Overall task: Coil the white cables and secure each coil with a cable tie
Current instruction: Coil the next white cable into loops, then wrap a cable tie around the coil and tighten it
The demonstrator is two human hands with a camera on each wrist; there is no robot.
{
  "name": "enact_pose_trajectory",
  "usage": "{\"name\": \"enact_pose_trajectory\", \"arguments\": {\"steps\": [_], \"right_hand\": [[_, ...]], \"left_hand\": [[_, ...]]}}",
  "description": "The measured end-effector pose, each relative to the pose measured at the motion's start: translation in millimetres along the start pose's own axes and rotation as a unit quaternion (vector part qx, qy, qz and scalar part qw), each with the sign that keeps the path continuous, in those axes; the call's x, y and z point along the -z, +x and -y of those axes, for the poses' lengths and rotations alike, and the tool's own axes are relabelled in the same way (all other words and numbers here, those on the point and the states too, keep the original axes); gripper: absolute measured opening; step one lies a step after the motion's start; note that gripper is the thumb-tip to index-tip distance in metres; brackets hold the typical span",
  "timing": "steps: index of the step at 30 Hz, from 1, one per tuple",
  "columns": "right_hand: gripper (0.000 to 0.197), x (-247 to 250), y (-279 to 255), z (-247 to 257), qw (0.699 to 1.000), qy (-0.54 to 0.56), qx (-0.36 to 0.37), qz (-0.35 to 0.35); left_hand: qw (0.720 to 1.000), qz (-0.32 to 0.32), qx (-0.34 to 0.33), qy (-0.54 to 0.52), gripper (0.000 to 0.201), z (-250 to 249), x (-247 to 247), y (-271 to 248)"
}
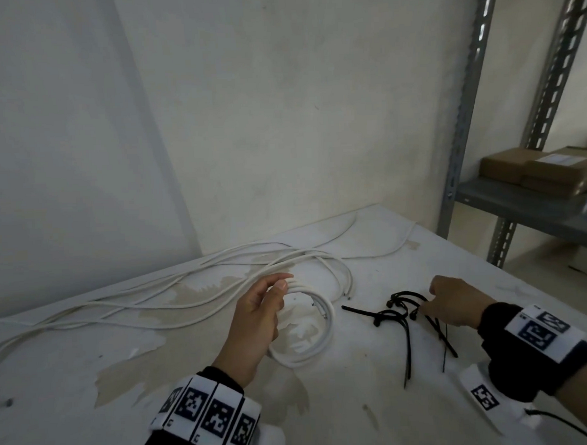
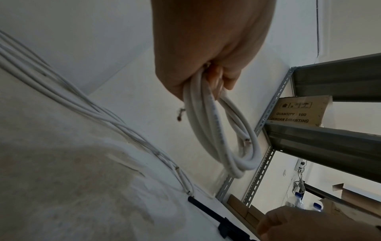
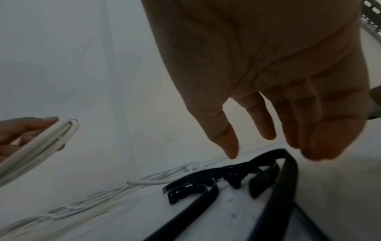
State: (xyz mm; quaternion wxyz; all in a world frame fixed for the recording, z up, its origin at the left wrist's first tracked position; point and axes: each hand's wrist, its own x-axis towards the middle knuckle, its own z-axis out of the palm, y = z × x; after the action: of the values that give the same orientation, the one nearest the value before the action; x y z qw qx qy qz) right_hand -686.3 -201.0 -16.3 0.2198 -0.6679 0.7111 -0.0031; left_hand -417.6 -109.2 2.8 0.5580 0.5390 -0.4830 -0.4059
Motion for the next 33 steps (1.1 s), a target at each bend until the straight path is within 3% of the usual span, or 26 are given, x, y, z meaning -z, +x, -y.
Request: {"name": "enact_pose_trajectory", "arguments": {"steps": [1,4,6,8,12,18,23,27,33], "right_hand": [[0.020,0.0,0.7,1.4,1.000,0.002,-0.010,0.004],[0.031,-0.6,3.7,6.5,1.000,-0.024,-0.019,-0.001],[0.028,0.9,3.3,10.7,0.999,-0.041,-0.005,-0.016],[0.010,3.8,0.7,17.4,0.998,-0.017,0.018,-0.050],[0.008,5.8,-12.9,39.2,0.987,0.091,0.087,-0.103],[0.003,-1.2,-66.9,103.5,0.920,0.311,0.237,-0.024],[0.013,-30.5,-96.5,155.5,0.876,0.399,0.271,0.023],[0.016,-51.0,-107.2,184.9,0.871,0.389,0.299,0.038],[0.016,-61.6,-112.2,218.1,0.879,0.379,0.290,-0.017]], "left_hand": [[1.000,-0.001,0.001,-0.003,0.020,-0.8,0.6,-0.3],[1.000,-0.011,0.002,-0.009,0.021,-3.5,5.4,-1.8],[1.000,-0.018,0.004,-0.012,0.021,-4.5,10.3,-2.9],[1.000,-0.024,0.005,-0.014,0.021,-5.7,15.7,-3.8],[0.999,-0.037,0.004,-0.017,0.021,-8.3,25.8,-6.4],[0.998,-0.067,-0.001,-0.013,0.021,-11.9,43.7,-12.4],[0.993,-0.116,-0.014,-0.005,0.020,-11.6,60.0,-19.6],[0.986,-0.161,-0.037,0.003,0.020,-10.7,74.9,-26.3],[0.974,-0.208,-0.086,0.022,0.018,-9.6,91.0,-34.8]]}}
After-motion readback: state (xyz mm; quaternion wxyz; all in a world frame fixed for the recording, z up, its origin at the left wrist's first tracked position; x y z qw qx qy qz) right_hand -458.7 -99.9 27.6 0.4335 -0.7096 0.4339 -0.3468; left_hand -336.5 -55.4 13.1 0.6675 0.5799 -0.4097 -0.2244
